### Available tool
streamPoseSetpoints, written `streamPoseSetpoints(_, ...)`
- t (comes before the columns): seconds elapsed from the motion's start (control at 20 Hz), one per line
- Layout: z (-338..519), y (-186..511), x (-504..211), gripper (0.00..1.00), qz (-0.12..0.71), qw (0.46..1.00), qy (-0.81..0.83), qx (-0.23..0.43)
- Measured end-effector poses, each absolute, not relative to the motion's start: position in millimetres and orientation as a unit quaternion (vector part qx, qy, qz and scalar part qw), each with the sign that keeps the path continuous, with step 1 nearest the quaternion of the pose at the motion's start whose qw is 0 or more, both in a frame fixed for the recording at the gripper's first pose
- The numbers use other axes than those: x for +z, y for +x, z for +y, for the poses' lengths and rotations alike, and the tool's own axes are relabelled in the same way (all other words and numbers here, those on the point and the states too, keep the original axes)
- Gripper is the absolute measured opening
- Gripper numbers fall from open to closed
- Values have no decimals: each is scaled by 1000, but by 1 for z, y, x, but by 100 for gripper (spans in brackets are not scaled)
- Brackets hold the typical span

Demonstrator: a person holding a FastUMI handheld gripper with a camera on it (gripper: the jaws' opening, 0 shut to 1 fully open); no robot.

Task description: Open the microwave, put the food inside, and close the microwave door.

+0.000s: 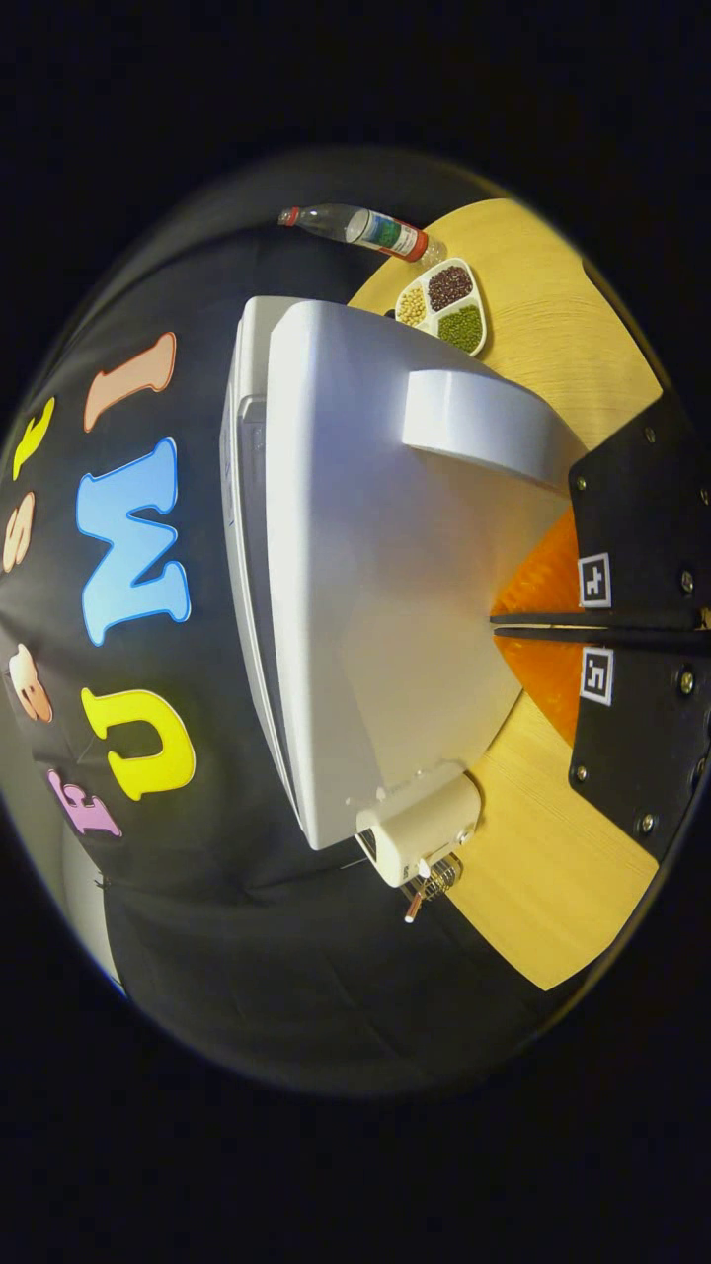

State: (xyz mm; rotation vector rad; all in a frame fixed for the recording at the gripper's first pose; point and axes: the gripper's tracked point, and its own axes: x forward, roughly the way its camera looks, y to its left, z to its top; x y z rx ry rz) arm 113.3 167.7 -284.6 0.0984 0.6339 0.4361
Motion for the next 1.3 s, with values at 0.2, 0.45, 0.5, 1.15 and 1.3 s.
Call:
streamPoseSetpoints(0.2,163,139,-288,1,309,930,56,193)
streamPoseSetpoints(0.45,157,174,-280,0,297,940,65,158)
streamPoseSetpoints(0.5,160,172,-283,0,307,935,73,161)
streamPoseSetpoints(1.15,172,161,-265,1,260,952,-58,152)
streamPoseSetpoints(1.3,171,131,-227,1,226,961,-43,150)
